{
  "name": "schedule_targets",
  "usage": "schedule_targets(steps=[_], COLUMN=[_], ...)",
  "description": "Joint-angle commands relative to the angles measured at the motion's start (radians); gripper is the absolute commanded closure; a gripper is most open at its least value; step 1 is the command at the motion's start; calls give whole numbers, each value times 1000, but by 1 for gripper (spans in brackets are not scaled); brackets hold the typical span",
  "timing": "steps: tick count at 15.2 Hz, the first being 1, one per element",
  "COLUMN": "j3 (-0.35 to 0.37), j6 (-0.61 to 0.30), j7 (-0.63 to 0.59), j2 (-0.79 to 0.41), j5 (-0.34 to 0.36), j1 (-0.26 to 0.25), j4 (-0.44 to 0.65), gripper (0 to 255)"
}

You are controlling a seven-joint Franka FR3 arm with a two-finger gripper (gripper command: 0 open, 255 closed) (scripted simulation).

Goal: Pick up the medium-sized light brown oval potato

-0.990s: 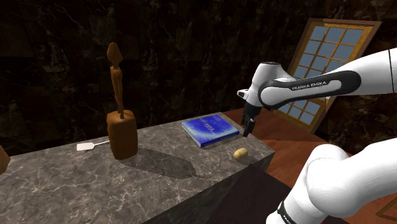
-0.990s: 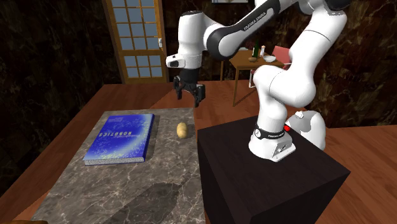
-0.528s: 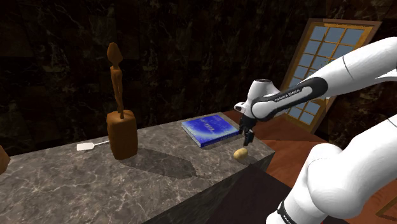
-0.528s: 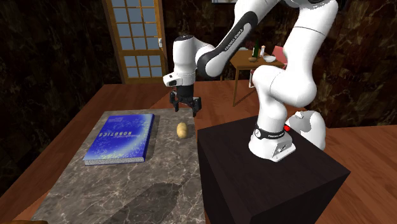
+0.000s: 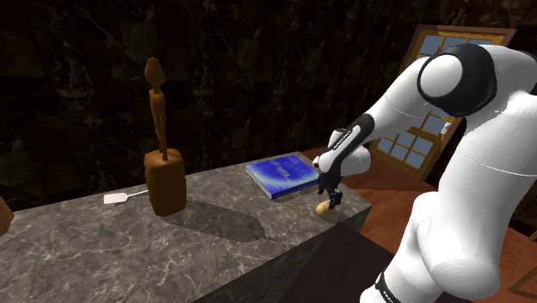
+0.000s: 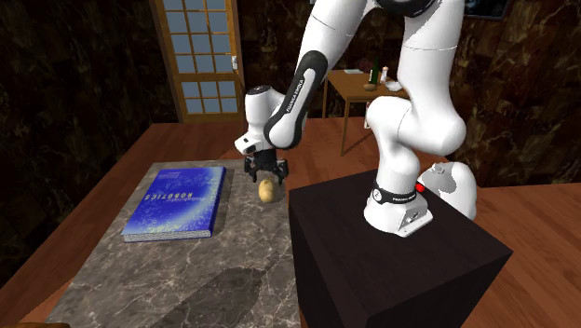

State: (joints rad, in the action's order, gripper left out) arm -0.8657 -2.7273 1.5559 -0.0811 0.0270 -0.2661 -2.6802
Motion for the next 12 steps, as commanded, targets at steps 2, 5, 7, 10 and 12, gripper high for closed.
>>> schedule_targets(steps=[2, 5, 7, 10, 12], j3=[111, 192, 243, 309, 309], j6=[-50, -87, -111, -141, -141], j7=[238, 295, 330, 370, 369], j2=[-143, -197, -231, -273, -272], j5=[-226, -310, -360, -416, -416], j1=[86, 149, 190, 242, 242], j4=[48, 58, 66, 78, 78], gripper=[0, 0, 0, 0, 255])
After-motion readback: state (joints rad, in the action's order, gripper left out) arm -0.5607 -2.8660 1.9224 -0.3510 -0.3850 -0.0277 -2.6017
